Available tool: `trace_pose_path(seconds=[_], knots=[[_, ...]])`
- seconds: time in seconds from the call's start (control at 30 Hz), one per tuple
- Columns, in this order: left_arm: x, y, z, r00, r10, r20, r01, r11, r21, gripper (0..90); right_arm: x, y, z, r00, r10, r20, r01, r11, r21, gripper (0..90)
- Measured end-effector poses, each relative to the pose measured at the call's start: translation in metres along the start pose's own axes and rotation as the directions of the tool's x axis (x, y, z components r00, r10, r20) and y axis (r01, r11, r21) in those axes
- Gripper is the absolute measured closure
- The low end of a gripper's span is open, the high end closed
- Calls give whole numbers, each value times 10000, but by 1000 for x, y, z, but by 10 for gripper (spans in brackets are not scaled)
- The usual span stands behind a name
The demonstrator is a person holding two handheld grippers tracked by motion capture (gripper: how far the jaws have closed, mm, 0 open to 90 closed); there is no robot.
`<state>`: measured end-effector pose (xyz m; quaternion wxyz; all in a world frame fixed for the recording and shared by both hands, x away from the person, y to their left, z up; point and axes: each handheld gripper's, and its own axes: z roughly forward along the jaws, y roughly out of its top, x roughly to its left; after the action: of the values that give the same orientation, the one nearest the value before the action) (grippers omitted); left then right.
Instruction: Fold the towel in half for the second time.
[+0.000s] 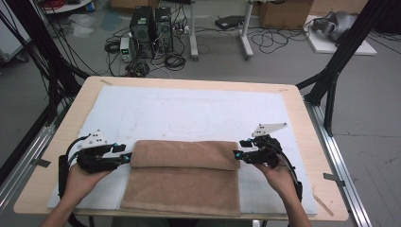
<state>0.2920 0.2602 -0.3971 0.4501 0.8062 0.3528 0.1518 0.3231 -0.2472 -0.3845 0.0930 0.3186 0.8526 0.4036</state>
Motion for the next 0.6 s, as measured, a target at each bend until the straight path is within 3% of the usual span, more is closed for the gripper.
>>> trace_pose_path(seconds=[0.2,0.27,0.43,0.5,0.6], knots=[[14,15,24,9992,-49,-390,58,9997,221,492,-13,13,21,9997,222,107,-223,9997,74,436],[17,18,35,9995,-218,-247,226,9992,319,485,-17,14,31,9993,378,-47,-377,9990,228,408],[19,18,64,9998,-142,-119,155,9923,1230,473,-20,11,49,9989,464,-45,-459,9959,775,354],[20,15,72,9998,-191,-23,192,9854,1690,472,-20,8,55,9982,582,-172,-562,9932,1016,385],[21,12,73,9986,-381,370,314,9857,1659,560,-19,2,59,9960,657,-608,-583,9915,1162,527]])
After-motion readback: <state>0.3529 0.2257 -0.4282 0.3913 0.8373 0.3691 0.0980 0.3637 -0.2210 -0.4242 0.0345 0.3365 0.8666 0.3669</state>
